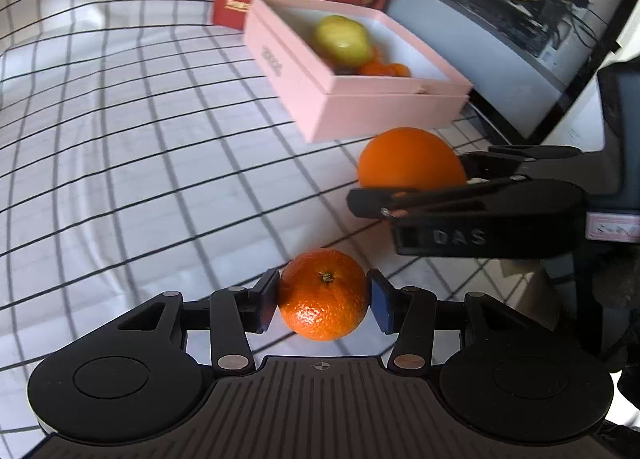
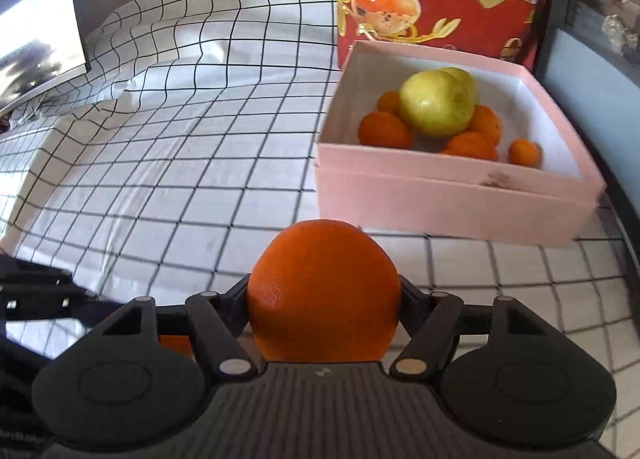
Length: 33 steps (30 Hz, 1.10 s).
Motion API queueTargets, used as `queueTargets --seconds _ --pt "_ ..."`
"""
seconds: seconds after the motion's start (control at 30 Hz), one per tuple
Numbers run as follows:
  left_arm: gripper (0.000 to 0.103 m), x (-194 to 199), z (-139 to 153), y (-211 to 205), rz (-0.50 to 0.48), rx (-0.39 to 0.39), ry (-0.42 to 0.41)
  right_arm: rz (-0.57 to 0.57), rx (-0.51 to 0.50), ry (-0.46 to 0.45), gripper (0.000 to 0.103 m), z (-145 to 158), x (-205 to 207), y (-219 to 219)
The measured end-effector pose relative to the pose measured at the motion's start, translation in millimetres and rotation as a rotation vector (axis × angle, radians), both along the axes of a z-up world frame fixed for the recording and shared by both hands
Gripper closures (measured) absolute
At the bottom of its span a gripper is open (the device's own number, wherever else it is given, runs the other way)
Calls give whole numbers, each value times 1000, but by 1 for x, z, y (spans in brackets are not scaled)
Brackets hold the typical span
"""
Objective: Organize fruits
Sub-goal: 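Carry the orange and mandarin over the pink box with both grippers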
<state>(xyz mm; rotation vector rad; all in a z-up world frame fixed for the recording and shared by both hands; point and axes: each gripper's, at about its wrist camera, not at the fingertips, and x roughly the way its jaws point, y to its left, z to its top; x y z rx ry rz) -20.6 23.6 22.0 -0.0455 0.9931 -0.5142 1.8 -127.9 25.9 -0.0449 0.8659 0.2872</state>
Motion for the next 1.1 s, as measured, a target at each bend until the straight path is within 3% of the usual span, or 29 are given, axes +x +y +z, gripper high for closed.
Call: queueTargets --seconds 0.17,0.3,0.47,0.6,0.73,0.83,0.9,1.1 --pt "50 -2 12 -26 -36 -17 -53 -21 -3 -41 32 17 -22 -38" --pt "50 15 36 -34 -8 -79 -117 -55 -30 -110 32 39 -29 -68" --pt "50 50 78 -43 81 -105 -277 -81 -39 -213 32 76 -11 -98" --pt "50 80 102 -55 142 -106 -332 -65 -34 -290 32 110 13 -112" --pt "50 122 93 -81 180 -62 -285 -44 -8 -323 32 137 42 -117" --pt "50 139 75 -100 189 30 -248 -22 -16 -316 32 141 69 -113" --pt "50 136 70 -105 181 71 -260 -16 -26 -292 32 138 83 -111" --pt "52 130 76 -102 161 82 -265 -30 -23 -192 32 108 119 -110"
